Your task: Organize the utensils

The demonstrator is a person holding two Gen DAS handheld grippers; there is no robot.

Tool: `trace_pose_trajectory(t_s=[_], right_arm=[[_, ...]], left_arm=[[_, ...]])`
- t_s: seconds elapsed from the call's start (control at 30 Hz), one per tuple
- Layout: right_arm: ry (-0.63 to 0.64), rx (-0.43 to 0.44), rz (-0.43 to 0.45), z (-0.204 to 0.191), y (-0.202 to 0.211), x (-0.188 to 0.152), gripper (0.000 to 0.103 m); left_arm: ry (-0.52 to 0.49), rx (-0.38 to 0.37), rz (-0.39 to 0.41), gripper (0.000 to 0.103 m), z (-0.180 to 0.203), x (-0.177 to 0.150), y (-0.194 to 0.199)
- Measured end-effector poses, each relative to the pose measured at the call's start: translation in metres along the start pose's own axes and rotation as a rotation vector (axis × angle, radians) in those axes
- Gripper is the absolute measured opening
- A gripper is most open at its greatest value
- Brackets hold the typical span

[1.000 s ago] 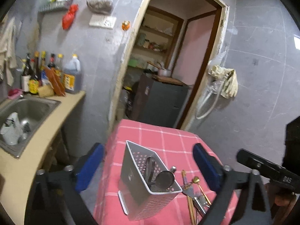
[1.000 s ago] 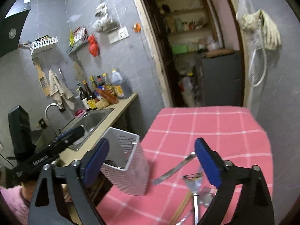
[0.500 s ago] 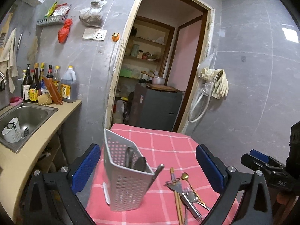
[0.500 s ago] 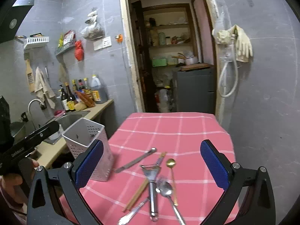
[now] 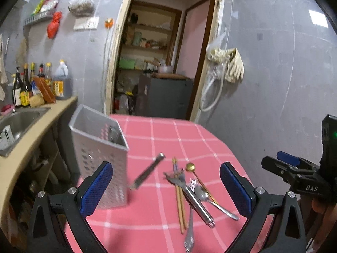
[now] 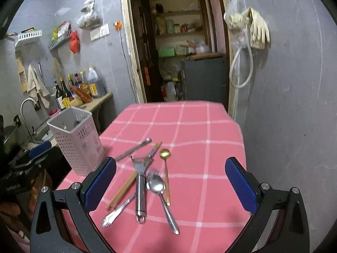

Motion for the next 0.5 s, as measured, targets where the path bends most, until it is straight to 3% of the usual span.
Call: trace_pose_trajectory(t_s=[0.5], right_arm=[[-0.033, 0.095, -0.197, 0.016, -0.062, -0.063, 0.101]], left_arm=[[0.156, 0.044, -0.268, 0.102, -0.008, -0.072, -0.052]])
Point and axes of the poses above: each gripper's, at about its wrist camera, not at the fingertips, and y roughly against the way its jaws point, z to its right, x to its top, the point moved 7 cm from there along -y, roughly the way its jaws point, and after that the axes turned 7 degrees about y, right-handed, at the moved point
